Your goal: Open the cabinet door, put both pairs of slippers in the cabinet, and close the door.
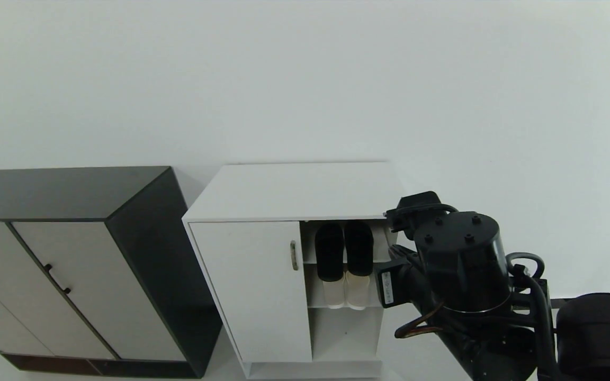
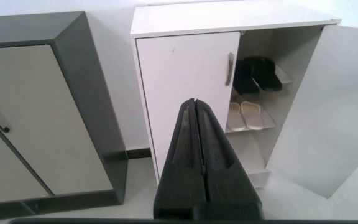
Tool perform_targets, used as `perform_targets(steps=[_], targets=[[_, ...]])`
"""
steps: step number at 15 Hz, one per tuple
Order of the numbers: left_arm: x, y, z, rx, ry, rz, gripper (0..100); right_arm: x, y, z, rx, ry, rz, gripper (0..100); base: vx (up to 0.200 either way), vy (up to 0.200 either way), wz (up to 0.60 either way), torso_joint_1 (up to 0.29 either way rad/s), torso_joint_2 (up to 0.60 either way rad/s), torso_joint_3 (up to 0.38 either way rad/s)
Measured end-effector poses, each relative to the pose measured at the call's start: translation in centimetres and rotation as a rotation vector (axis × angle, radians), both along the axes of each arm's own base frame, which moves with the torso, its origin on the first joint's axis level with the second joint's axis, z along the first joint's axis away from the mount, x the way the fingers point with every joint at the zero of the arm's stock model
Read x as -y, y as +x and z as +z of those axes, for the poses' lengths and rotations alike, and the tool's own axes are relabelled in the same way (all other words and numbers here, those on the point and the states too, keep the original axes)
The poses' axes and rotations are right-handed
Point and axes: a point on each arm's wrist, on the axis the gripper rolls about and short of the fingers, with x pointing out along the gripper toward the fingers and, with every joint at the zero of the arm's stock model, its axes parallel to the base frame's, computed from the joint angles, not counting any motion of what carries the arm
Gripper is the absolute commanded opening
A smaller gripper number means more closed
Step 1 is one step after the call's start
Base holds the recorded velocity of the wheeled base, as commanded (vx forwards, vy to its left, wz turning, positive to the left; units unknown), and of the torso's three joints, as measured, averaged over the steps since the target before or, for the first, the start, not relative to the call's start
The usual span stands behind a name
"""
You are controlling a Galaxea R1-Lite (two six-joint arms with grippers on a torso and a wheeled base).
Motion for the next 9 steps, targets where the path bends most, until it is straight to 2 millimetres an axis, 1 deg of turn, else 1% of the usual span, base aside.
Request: perform_targets(steps=[9], targets=[[0.0, 0.0, 0.0, 0.0, 0.0, 0.0, 0, 0.07, -0.03, -0.19, -0.003, -0.016, 0.002, 0, 0.0, 0.0, 0.0, 0.0, 0.0, 0.0]])
